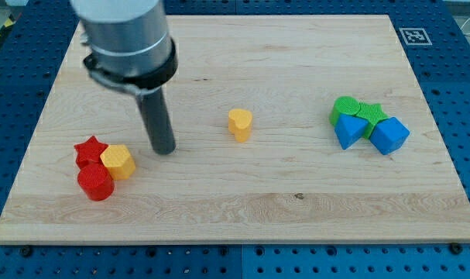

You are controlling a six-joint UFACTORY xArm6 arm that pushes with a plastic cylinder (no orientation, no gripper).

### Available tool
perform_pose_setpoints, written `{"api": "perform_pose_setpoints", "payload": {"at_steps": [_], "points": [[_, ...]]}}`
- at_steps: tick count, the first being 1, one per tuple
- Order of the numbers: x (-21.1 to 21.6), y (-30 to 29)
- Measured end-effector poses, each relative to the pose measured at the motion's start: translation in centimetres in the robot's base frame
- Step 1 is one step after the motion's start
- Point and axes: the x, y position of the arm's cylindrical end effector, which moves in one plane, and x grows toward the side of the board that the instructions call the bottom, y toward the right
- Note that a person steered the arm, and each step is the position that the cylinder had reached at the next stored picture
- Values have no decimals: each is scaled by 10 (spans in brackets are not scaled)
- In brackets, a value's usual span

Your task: Point your arm at the yellow heart

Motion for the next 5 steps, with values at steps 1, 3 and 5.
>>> {"api": "perform_pose_setpoints", "payload": {"at_steps": [1, 3, 5], "points": [[-41, -5], [-57, 103], [-27, 141]]}}
